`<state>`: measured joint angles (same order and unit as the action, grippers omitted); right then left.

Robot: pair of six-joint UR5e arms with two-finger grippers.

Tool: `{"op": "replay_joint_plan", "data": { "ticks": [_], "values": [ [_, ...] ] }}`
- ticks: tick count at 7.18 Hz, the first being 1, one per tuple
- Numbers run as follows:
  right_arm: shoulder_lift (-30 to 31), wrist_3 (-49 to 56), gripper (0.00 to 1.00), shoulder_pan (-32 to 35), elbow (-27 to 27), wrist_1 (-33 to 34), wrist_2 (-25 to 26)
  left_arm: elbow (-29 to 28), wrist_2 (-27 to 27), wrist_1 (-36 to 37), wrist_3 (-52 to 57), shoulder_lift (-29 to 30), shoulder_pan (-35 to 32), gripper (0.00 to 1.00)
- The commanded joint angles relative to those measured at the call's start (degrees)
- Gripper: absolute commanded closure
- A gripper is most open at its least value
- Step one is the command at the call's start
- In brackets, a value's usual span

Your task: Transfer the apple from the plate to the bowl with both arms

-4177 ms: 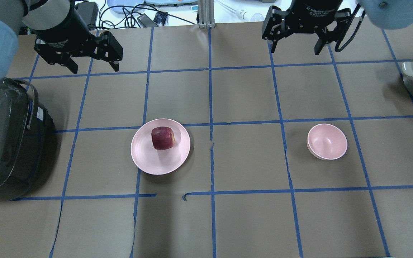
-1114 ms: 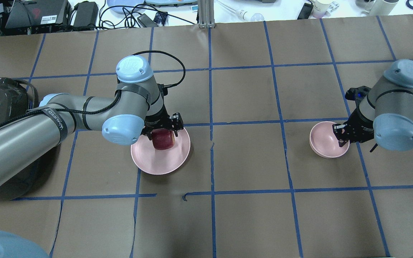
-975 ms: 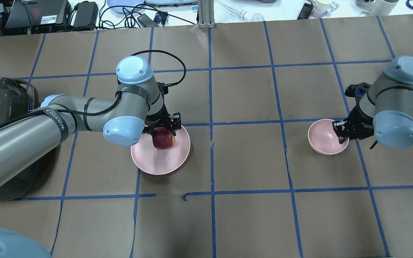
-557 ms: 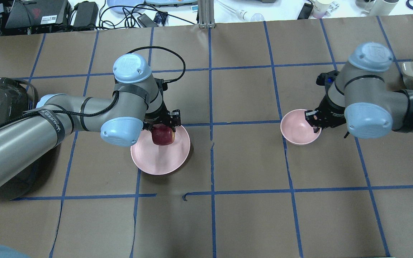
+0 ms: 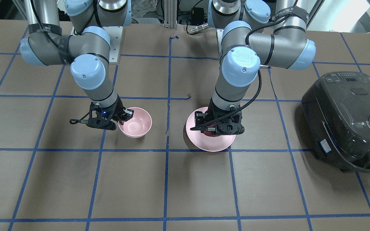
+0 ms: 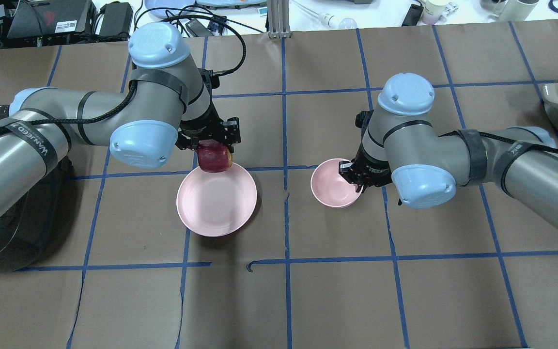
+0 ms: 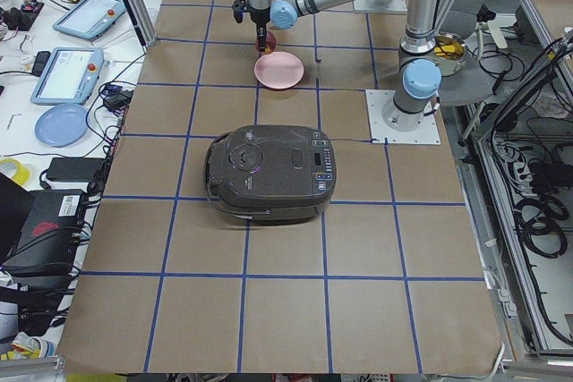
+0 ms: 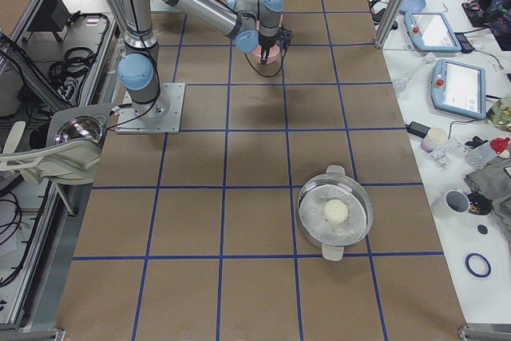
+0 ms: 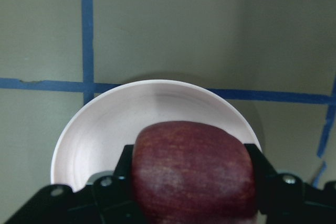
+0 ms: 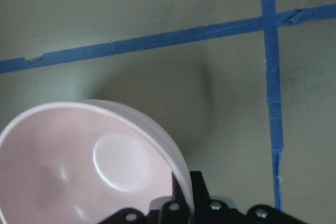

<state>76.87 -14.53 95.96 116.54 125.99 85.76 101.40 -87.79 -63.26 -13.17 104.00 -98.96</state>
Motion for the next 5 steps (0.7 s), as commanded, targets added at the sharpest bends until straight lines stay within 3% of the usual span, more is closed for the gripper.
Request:
{"op": "replay_joint_plan", "data": {
  "ticks": [1,2,4,5],
  "values": [
    [-2.5,-0.4,0.4,0.5,0.4,2.7,-0.2,-0.3,0.4,-0.8,-0.6,-0.4,-0.5,0.92],
    [-2.3,-0.2,0.0,0.5,-0.2,3.0,0.3,-0.3,1.8,-0.7,-0.8,0.0,-0.5,0.97],
    [1.1,0.0,0.0,0.5,-5.3,-0.4,4.7,-0.7,7.7,0.0,-4.6,0.9,-0.6,1.0],
    [5.2,0.0,0.0,0.5,-10.5,-11.6,5.2,-0.8,10.9,1.6,-6.7,1.6,-1.8,1.0]
  ]
}}
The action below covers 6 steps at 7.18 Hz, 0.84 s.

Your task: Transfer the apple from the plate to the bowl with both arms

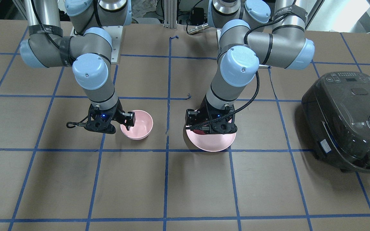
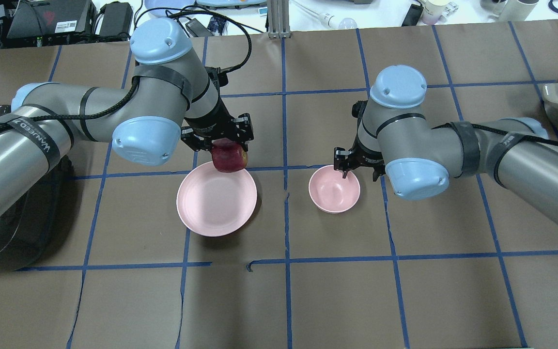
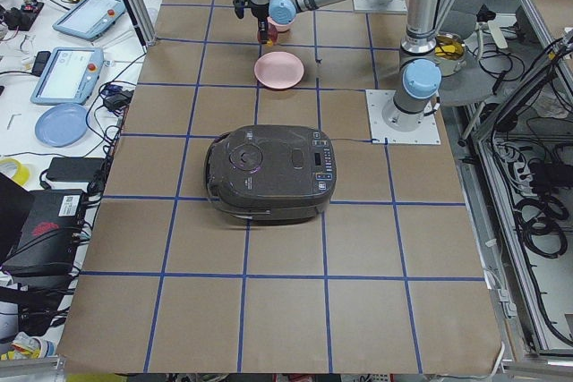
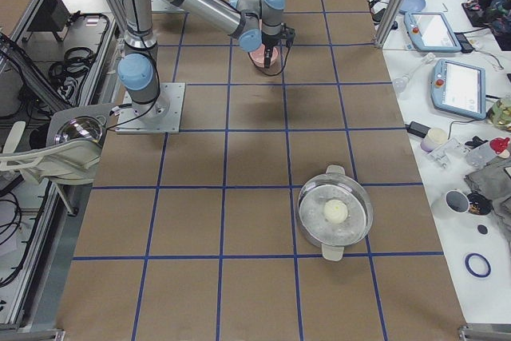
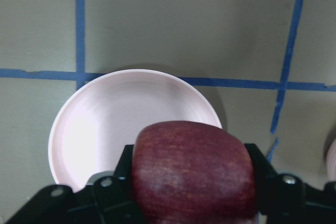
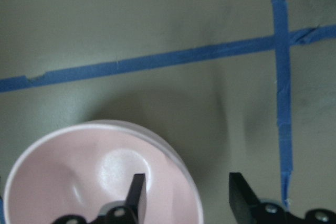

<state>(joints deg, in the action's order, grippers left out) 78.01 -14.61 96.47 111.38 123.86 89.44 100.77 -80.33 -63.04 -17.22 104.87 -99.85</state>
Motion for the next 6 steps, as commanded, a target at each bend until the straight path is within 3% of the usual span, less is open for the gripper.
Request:
{"op": "replay_joint_plan", "data": {
  "ticks": [1,3,4,6],
  "values": [
    [7.2,0.1,0.0,-0.1,-10.2,-16.9,1.6,-0.1,3.5,4.7,-5.2,1.6,-4.5,1.0],
    [11.8,0.0,0.0,-0.1,-22.1,-34.7,1.6,-1.3,3.2,13.1,-16.8,5.5,-11.9,1.0],
    [12.4,0.2,0.0,-0.1,-25.9,-38.1,1.5,-1.4,3.1,13.8,-19.5,7.3,-13.7,1.0],
    [12.0,1.2,0.0,0.1,-26.4,-37.6,1.6,-1.7,2.7,16.3,-25.1,9.3,-17.6,1.0]
  ]
}}
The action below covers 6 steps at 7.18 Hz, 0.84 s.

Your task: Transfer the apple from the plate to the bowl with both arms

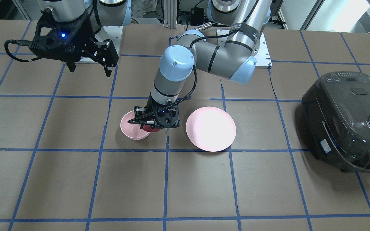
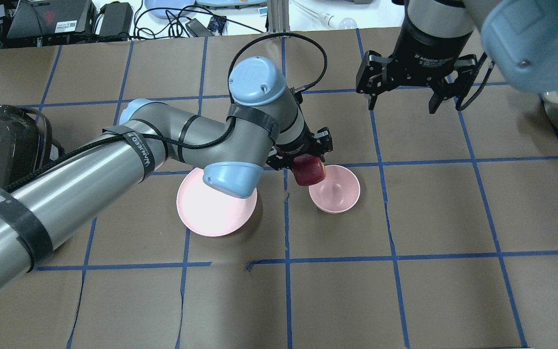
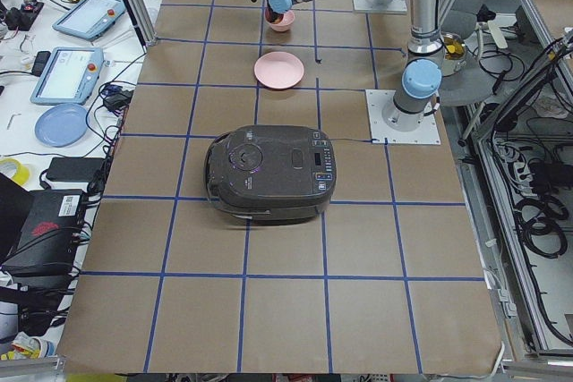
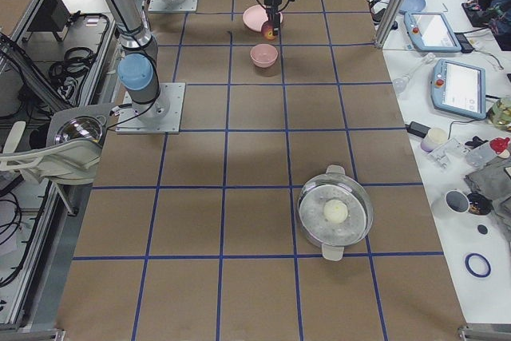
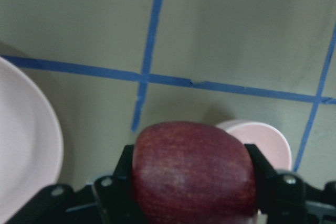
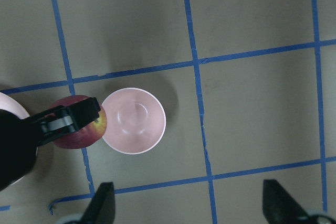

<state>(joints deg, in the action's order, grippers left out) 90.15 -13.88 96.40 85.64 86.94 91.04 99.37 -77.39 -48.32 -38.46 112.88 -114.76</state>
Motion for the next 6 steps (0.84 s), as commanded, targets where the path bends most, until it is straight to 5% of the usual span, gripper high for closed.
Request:
{"op": "replay_joint_plan", "data": {
  "ticks": [1,3,5,6],
  "values": [
    [-0.2,0.5,0.0,0.2,-1.3,-0.6,-0.2,-0.4,-1.3,1.7,-5.8,2.0,-4.1,1.0],
    [-0.4,0.6,0.0,-0.2,-1.9,-0.6,0.0,-0.4,-1.4,4.8,-5.9,5.1,-4.9,1.0],
    [-0.4,3.0,0.0,-0.2,-2.6,-0.7,0.1,-0.5,-1.4,5.3,-5.9,6.5,-5.5,0.24],
    [-0.5,3.8,0.0,-0.2,-3.5,-1.1,0.0,-0.2,-1.4,6.2,-5.7,6.8,-5.5,0.02]
  ]
}}
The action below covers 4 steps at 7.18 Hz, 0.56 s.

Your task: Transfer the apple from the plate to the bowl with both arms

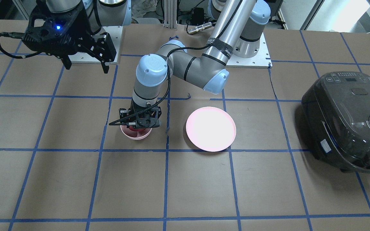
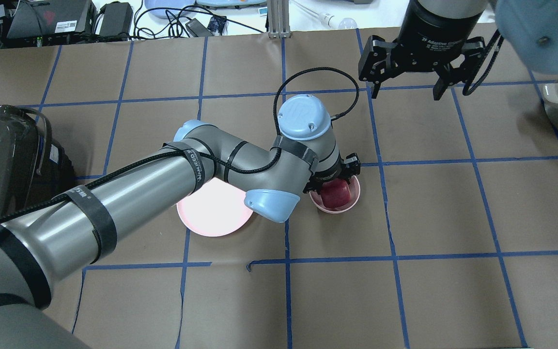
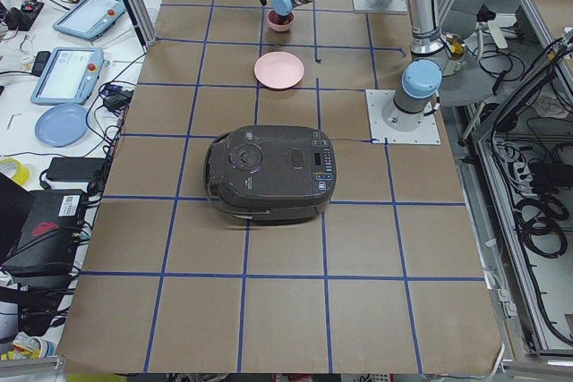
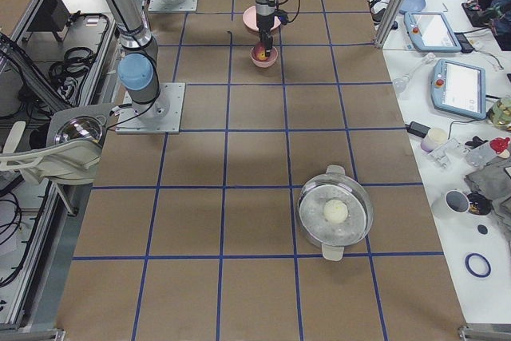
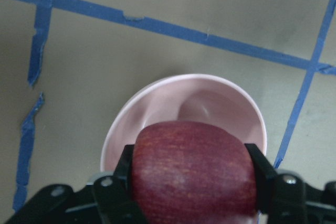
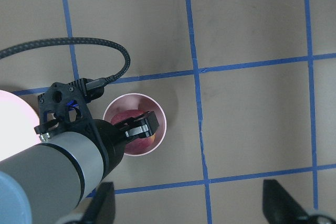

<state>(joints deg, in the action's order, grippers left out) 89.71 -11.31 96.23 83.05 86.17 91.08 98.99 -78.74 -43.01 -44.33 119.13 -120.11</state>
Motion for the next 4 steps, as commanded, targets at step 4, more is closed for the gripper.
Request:
{"op": "replay_joint_plan", "data": {
  "ticks": [4],
  "values": [
    [-0.1,1.2,0.0,-0.1,0.2,-2.5,0.1,0.3,-0.1,0.0,10.7,-6.5,2.3,0.0]
  ]
}}
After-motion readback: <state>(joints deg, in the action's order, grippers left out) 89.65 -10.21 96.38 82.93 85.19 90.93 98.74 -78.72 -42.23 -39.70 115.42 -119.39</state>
